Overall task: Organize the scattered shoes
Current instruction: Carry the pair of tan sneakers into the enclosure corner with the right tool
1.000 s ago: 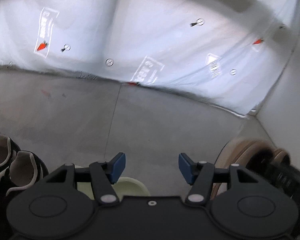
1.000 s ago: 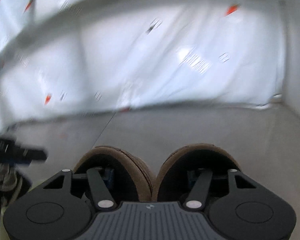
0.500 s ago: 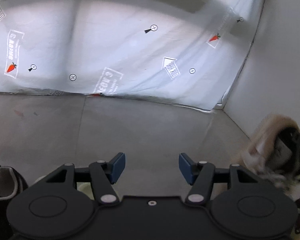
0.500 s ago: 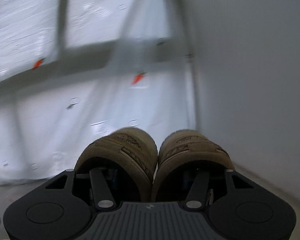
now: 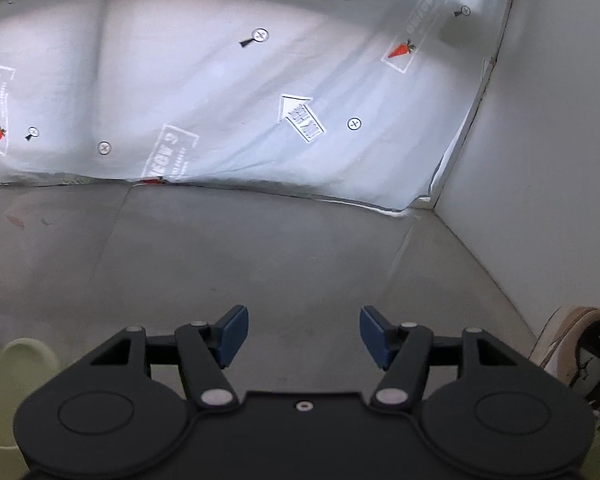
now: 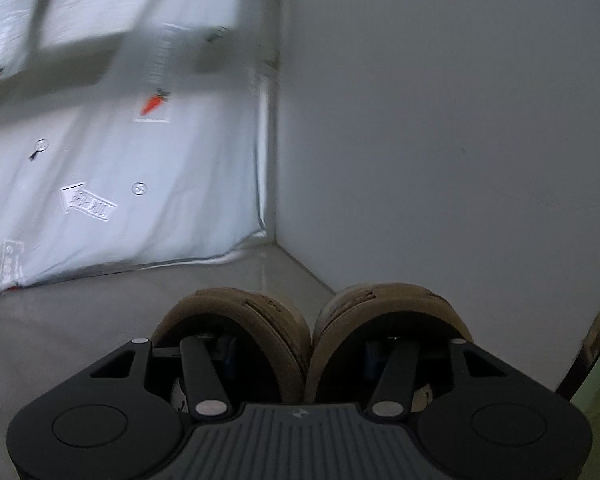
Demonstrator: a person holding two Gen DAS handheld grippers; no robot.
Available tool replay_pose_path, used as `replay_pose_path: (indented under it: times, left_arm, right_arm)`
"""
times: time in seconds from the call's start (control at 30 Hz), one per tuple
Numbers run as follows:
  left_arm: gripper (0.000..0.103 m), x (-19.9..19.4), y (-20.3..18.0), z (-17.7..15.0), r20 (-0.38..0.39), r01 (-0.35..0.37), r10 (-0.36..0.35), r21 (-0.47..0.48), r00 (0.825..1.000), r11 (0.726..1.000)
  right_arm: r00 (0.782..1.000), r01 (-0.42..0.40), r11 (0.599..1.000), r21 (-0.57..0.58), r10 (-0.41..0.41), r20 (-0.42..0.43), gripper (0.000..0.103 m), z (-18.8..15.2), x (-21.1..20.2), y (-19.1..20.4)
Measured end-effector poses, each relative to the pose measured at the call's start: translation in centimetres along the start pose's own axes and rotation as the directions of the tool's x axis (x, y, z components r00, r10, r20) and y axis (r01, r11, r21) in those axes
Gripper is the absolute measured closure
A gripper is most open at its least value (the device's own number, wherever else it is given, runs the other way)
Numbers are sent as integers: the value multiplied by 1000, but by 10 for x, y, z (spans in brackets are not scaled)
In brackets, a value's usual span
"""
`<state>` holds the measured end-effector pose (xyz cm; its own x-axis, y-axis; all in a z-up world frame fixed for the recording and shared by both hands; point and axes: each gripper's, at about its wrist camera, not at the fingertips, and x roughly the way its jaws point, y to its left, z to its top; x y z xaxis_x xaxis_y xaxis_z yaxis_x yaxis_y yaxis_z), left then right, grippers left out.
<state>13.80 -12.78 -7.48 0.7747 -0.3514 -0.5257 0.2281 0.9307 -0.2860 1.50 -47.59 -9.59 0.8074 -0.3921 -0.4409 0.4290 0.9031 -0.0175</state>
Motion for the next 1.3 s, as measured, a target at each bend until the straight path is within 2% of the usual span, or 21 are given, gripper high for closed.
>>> replay_pose_path:
  times: [0.17,0.23,0.33,0.43,0.47,0.53,0.6,0.77,0.93,1.03,1.3]
  left_arm:
    - [40,28,-24,0,-18,-1,1,-14,1000,1000]
    - [40,38,-28,-1,-37,-5,4,-14,999,1000]
    - [40,61,-29,7,-63,-22,21,-13,998,1000]
    - [40,89,-30,18,-91,-51,49,-17,995,999]
    - [40,108,-30,26,-108,-68,65,-22,992,997]
    - [40,127,-32,34,-119,-78,75,-18,990,997]
    - [40,152,-36,45,-129,-87,85,-8,988,996]
    - [40,234,-57,77,-140,-100,100,8,985,995]
    - [40,291,-69,97,-134,-85,81,-26,988,996]
    - [40,309,-73,101,-143,-71,64,-46,988,996]
    - [40,329,-74,93,-187,-66,55,-51,981,997]
  right_arm:
    - [995,-41,999,-9,40,-92,49,4,50,-14]
    - [985,-55,998,-2,54,-162,49,5,84,-16]
    - [961,-68,998,14,69,-268,48,5,130,-15]
    - [939,-82,996,16,83,-335,49,4,167,-7]
    - [922,-91,995,42,100,-373,49,4,189,-4]
    - [901,-95,994,55,109,-419,48,8,221,4]
    - [889,-109,993,47,119,-442,49,11,246,12]
    - [869,-192,981,21,180,-462,49,34,325,35]
    - [866,-265,964,-35,222,-449,49,58,389,56]
    - [864,-320,944,-82,255,-434,48,75,437,71]
    - [867,-379,915,-135,301,-398,48,123,559,103]
